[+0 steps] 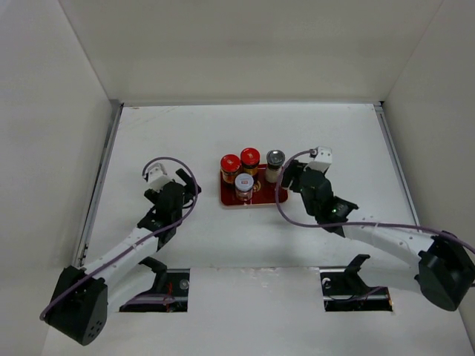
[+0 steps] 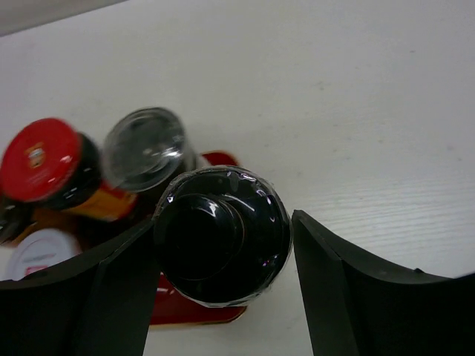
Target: Organize the condiment bottles
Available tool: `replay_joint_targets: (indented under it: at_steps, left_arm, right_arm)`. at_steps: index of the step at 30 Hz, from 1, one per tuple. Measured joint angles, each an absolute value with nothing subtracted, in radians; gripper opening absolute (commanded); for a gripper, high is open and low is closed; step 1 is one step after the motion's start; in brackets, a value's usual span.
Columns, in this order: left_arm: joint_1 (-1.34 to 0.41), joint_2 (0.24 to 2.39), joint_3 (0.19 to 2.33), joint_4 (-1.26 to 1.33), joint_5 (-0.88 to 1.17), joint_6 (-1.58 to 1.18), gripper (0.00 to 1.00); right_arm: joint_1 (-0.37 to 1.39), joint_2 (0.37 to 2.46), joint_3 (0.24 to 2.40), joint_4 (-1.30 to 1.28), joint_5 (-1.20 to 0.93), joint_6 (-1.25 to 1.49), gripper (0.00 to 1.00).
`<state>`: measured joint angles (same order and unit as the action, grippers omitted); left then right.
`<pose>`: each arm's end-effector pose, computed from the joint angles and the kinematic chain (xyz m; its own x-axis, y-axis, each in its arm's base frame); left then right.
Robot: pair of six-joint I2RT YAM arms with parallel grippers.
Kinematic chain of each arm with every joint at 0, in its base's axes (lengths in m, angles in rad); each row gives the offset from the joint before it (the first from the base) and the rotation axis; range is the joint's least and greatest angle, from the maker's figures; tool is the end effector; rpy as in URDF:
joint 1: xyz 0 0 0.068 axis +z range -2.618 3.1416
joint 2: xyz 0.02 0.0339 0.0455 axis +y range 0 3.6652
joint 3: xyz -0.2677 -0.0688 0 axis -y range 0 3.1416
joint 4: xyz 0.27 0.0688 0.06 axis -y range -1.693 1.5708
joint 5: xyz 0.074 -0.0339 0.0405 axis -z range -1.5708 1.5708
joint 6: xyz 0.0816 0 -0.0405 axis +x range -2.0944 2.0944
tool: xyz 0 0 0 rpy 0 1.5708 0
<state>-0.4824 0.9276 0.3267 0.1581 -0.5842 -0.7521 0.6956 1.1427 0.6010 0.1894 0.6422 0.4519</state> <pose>0.2374 -0.0735 0.1637 -0.2400 -0.5176 -0.8213 -0.2991 0.8443 -0.4447 0.2631 0.1560 0.2212 -0.2739 0.2268 -0.9346 0.0422 0.9737 0.2239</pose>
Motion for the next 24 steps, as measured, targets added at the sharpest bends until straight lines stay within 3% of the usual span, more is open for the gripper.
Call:
replay_joint_targets:
  at_steps: [10, 15, 21, 24]
  left_arm:
    - [-0.45, 0.944, 0.327, 0.107, -0.518, -0.778, 1.0]
    - [-0.451, 0.956, 0.331, 0.08, -0.515, -0.778, 1.0]
    - [-0.471, 0.971, 0.352, 0.064, -0.519, -0.778, 1.0]
    - [-0.484, 0.973, 0.363, 0.06, -0.521, -0.778, 1.0]
  right_arm:
    - [0.854, 1.365, 0.686, 0.258, 0.659, 0.445, 0.56]
    - [0.875, 1.457, 0.695, 0.289, 0.661, 0.445, 0.63]
    - [0.885, 1.494, 0.695, 0.323, 0.669, 0.449, 0.77]
    - [0.886, 1.493, 0.698, 0.331, 0.676, 0.452, 1.0]
